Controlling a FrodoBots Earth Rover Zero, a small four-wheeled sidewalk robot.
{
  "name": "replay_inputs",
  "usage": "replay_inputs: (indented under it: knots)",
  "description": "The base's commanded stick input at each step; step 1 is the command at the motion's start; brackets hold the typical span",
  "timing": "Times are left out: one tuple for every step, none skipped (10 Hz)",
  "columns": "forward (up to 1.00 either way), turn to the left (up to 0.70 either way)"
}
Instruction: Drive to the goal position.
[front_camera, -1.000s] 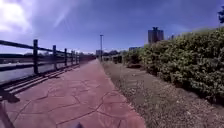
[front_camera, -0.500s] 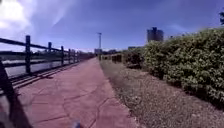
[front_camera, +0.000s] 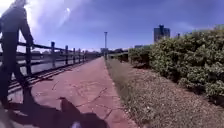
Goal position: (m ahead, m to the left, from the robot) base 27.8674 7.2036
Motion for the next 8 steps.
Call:
replay_inputs:
  knots:
    - [0.70,0.00]
    - [0.70,0.00]
    - [0.70,0.00]
    - [0.70,0.00]
    - [0.70,0.00]
    - [0.70,0.00]
    - [0.70,0.00]
    - [0.70,0.00]
